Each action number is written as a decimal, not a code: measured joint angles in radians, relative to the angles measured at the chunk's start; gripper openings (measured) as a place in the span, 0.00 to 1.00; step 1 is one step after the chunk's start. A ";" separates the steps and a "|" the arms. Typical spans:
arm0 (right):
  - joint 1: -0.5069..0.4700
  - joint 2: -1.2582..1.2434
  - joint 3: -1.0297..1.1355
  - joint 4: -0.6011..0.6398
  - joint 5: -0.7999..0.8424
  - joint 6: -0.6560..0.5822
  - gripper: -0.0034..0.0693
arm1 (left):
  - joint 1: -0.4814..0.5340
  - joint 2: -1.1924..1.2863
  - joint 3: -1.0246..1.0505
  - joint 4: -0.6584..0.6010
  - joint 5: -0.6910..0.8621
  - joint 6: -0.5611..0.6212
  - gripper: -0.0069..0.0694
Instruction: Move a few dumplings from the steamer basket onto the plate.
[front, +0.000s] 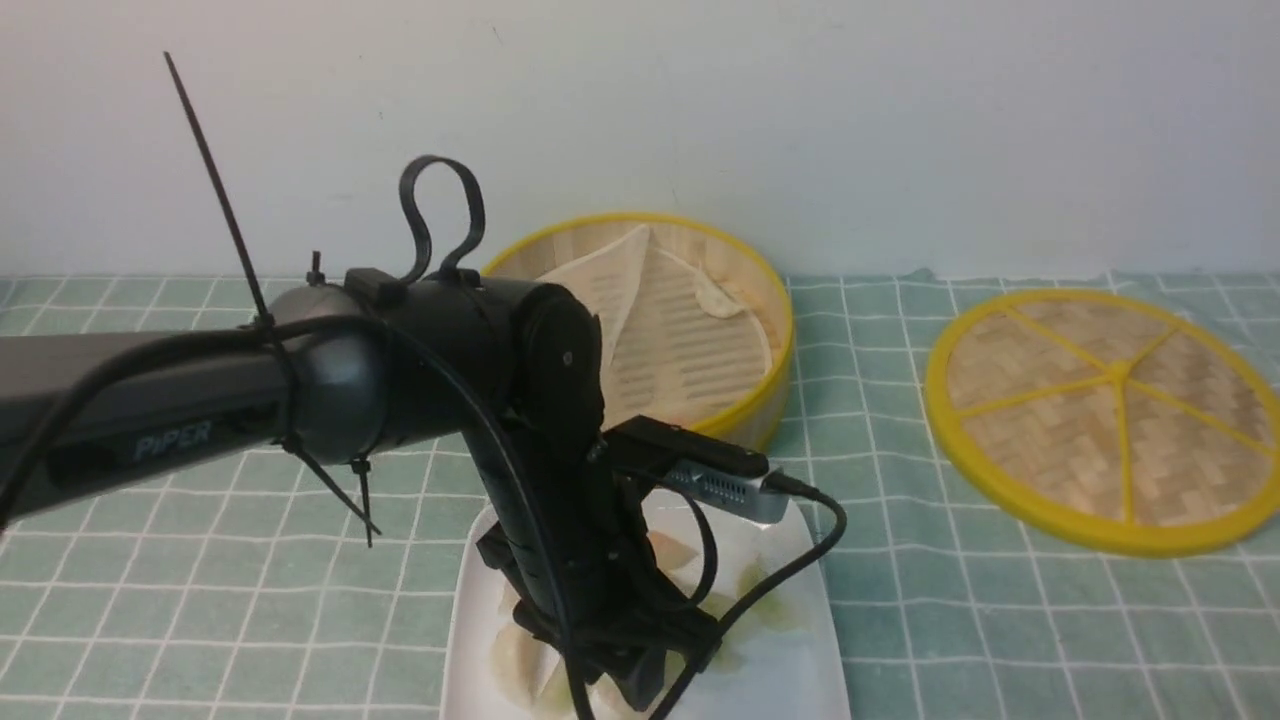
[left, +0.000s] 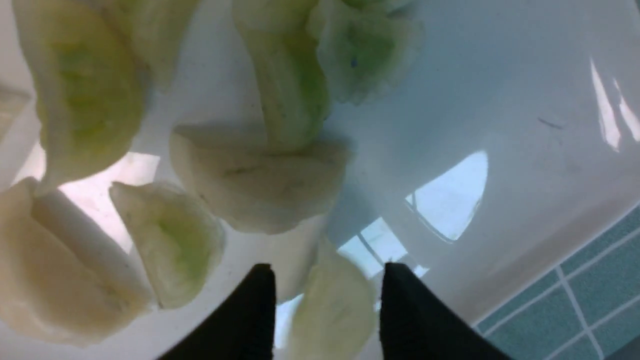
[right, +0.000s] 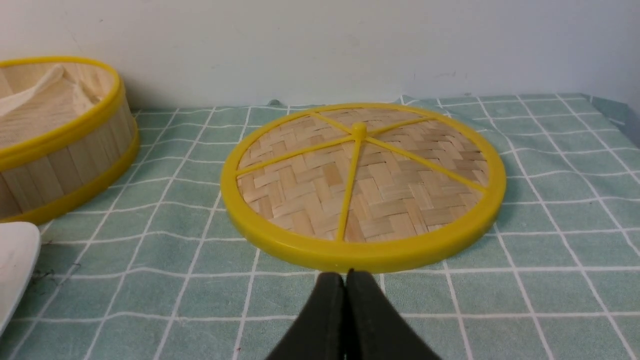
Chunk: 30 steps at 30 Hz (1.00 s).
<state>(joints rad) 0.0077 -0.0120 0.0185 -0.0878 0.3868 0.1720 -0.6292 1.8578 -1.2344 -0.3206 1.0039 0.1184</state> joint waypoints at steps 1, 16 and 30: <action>0.000 0.000 0.000 0.000 0.000 0.000 0.03 | 0.000 0.001 0.000 -0.002 0.000 0.000 0.58; 0.000 0.000 0.000 0.000 0.000 0.000 0.03 | 0.000 -0.512 0.028 0.147 -0.033 -0.118 0.10; 0.000 0.000 0.000 0.000 0.000 0.000 0.03 | 0.000 -1.219 0.550 0.161 -0.577 -0.152 0.08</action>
<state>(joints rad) 0.0077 -0.0120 0.0185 -0.0878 0.3868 0.1720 -0.6291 0.6387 -0.6840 -0.1592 0.4269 -0.0333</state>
